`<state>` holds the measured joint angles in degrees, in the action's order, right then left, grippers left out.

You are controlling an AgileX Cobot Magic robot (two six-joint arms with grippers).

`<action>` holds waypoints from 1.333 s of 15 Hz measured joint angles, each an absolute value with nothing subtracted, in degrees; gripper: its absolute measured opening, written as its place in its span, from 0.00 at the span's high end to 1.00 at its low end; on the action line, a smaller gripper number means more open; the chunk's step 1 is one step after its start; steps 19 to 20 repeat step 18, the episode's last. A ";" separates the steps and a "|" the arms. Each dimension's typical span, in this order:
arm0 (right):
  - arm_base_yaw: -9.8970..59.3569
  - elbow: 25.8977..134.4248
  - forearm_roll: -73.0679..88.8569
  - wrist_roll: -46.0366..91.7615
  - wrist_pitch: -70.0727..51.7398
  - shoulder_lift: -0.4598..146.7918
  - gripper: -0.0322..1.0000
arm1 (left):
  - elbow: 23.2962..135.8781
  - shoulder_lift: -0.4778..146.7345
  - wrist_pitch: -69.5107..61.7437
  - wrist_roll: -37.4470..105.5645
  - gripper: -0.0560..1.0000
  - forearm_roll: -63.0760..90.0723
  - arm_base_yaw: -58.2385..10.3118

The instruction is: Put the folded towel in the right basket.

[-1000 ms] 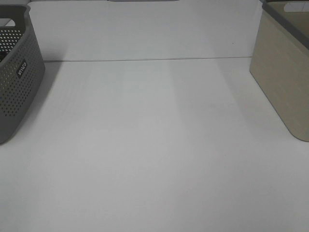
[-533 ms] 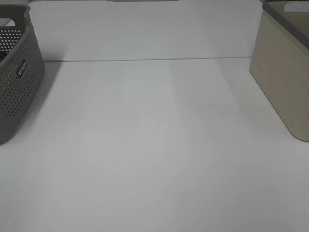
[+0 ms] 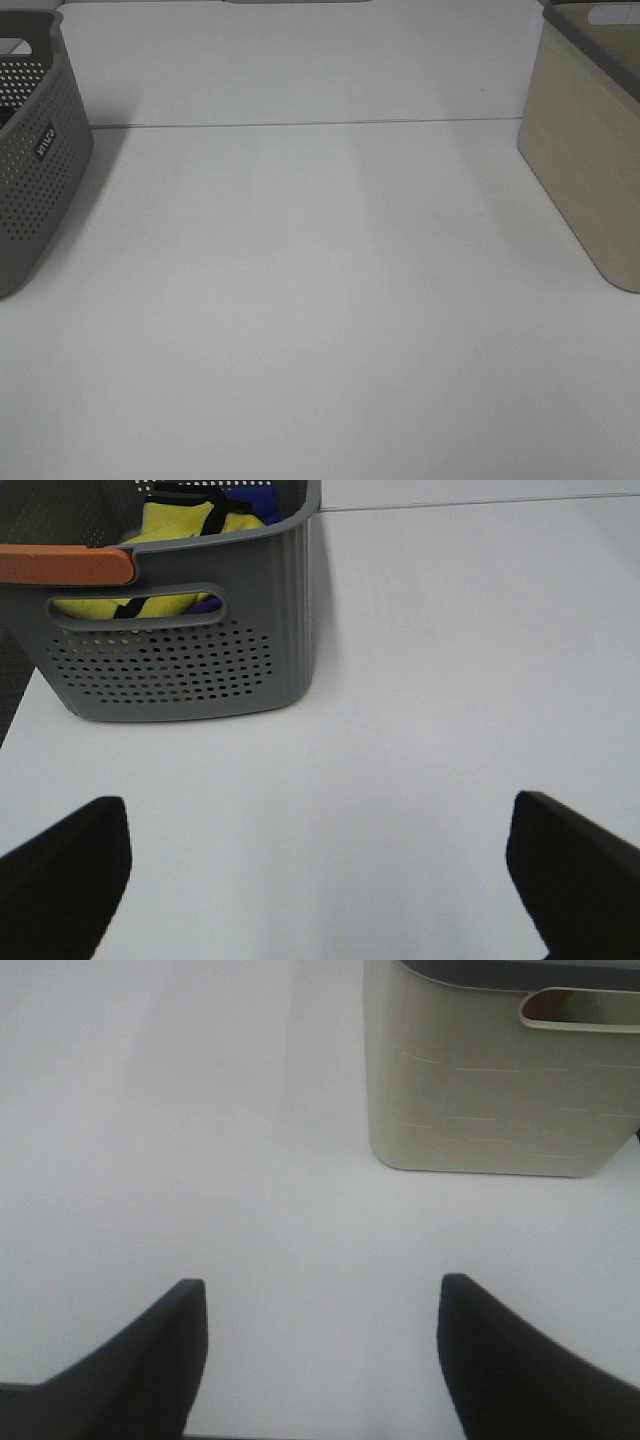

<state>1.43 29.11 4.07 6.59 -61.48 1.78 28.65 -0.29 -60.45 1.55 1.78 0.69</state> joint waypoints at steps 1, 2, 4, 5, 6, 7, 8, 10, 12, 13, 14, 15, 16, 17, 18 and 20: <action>0.57 29.11 4.07 6.59 -61.36 1.78 0.36 | 28.65 -0.29 -60.45 1.55 0.03 1.78 0.69; 0.40 29.11 4.07 6.59 -61.31 1.26 0.36 | 28.65 -0.29 -60.45 1.55 0.03 1.78 0.69; 0.17 28.93 4.07 6.59 -61.25 -0.23 0.36 | 28.65 -0.29 -60.45 1.55 0.03 1.78 0.69; 0.17 28.93 4.07 6.59 -61.19 -0.34 0.36 | 28.65 -0.29 -60.45 1.55 0.03 1.78 0.69; 0.17 28.93 4.13 6.59 -61.19 -0.40 0.36 | 28.65 -0.29 -60.45 1.55 0.03 1.78 0.69; 0.17 28.93 4.24 6.59 -61.19 -0.40 0.36 | 28.65 -0.29 -60.45 1.55 0.03 1.78 0.69; 0.17 28.93 4.24 6.59 -61.13 -0.40 0.36 | 28.65 -0.29 -60.45 1.55 0.03 1.78 0.69; 0.17 28.93 4.24 6.59 -61.13 -0.40 0.36 | 28.65 -0.29 -60.45 1.55 0.03 1.78 0.69; 0.17 28.93 4.24 6.59 -61.13 -0.40 0.36 | 28.65 -0.29 -60.45 1.55 0.03 1.78 0.69; 0.17 28.93 4.24 6.59 -61.13 -0.40 0.36 | 28.65 -0.29 -60.45 1.55 0.03 1.78 0.69; 0.17 28.93 4.24 6.59 -61.13 -0.40 0.36 | 28.65 -0.29 -60.45 1.55 0.03 1.78 0.69; 0.17 28.93 4.24 6.59 -61.13 -0.40 0.36 | 28.65 -0.29 -60.45 1.55 0.03 1.78 0.69; 0.17 28.93 4.24 6.59 -61.13 -0.40 0.36 | 28.65 -0.29 -60.45 1.55 0.03 1.78 0.69; 0.17 28.93 4.24 6.59 -61.13 -0.40 0.36 | 28.65 -0.29 -60.45 1.55 0.03 1.78 0.69; 0.17 28.93 4.24 6.59 -61.13 -0.40 0.36 | 28.65 -0.29 -60.45 1.55 0.03 1.78 0.69; 0.17 28.93 4.24 6.59 -61.13 -0.40 0.36 | 28.65 -0.29 -60.45 1.55 0.03 1.78 0.69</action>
